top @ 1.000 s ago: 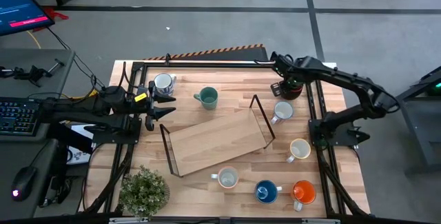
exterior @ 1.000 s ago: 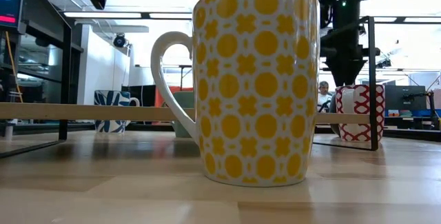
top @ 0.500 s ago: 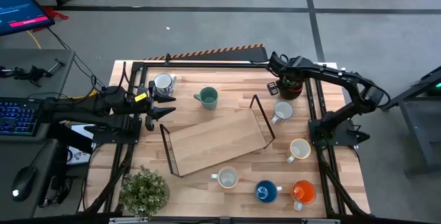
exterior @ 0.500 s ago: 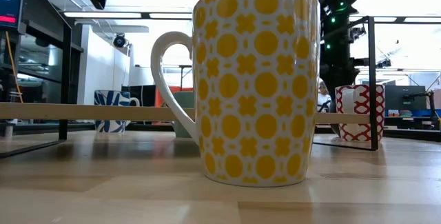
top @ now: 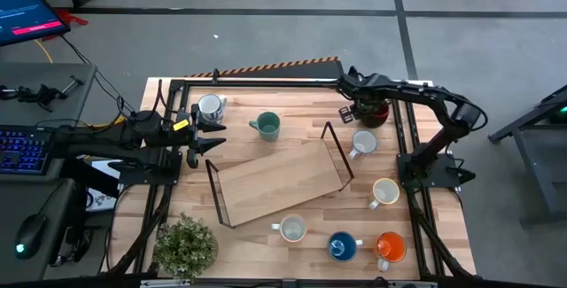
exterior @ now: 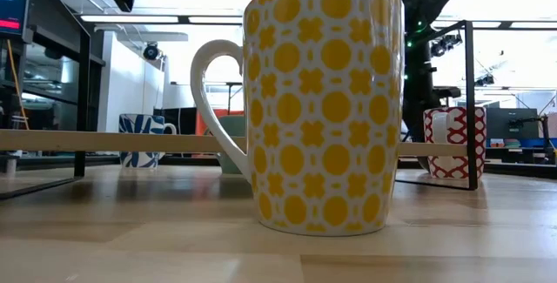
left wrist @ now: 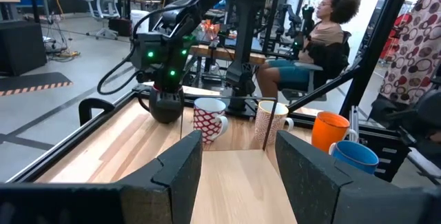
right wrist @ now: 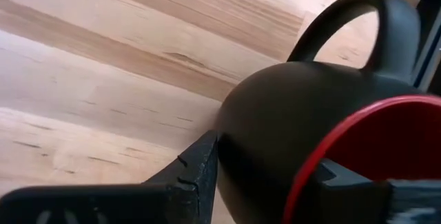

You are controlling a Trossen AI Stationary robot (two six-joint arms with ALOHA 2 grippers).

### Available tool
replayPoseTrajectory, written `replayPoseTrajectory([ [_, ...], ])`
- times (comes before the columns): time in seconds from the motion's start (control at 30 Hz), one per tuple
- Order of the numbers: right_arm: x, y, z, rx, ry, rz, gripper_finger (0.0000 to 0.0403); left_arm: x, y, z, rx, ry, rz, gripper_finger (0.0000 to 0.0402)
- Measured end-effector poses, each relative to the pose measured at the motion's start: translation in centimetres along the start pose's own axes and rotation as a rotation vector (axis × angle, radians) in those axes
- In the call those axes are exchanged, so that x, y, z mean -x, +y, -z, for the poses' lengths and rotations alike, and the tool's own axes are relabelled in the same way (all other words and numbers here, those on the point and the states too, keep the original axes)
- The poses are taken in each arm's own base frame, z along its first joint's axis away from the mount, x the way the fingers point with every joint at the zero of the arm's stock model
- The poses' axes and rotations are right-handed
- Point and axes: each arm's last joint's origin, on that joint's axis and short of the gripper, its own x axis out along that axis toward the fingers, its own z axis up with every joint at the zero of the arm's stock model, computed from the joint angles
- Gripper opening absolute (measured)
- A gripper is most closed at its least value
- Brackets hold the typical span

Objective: Place coffee mugs
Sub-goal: Put the black mug on the shelf

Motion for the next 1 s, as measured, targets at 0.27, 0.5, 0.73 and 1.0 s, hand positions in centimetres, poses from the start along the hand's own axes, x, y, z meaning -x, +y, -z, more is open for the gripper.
replayPoseTrajectory([
  [0.27, -0.8, 0.3, -0.2, 0.008, 0.013, 0.027, 0.0108, 0.0, 0.0, 0.0, 0.0, 0.0, 0.0, 0.0175],
  [0.5, -0.9, 0.3, -0.3, 0.015, -0.002, 0.053, 0.0047, 0.0, 0.0, 0.0, 0.0, 0.0, 0.0, 0.0175],
  [0.73, -0.9, 0.5, -0.4, 0.027, -0.015, 0.022, 0.0005, 0.0, 0.0, 0.3, -0.005, 0.035, -0.005, 0.0175],
  [1.0, 0.5, 1.2, -1.4, 0.063, -0.106, -0.105, 0.0003, 0.0, 0.1, 0.6, -0.023, 0.063, -0.008, 0.0175],
])
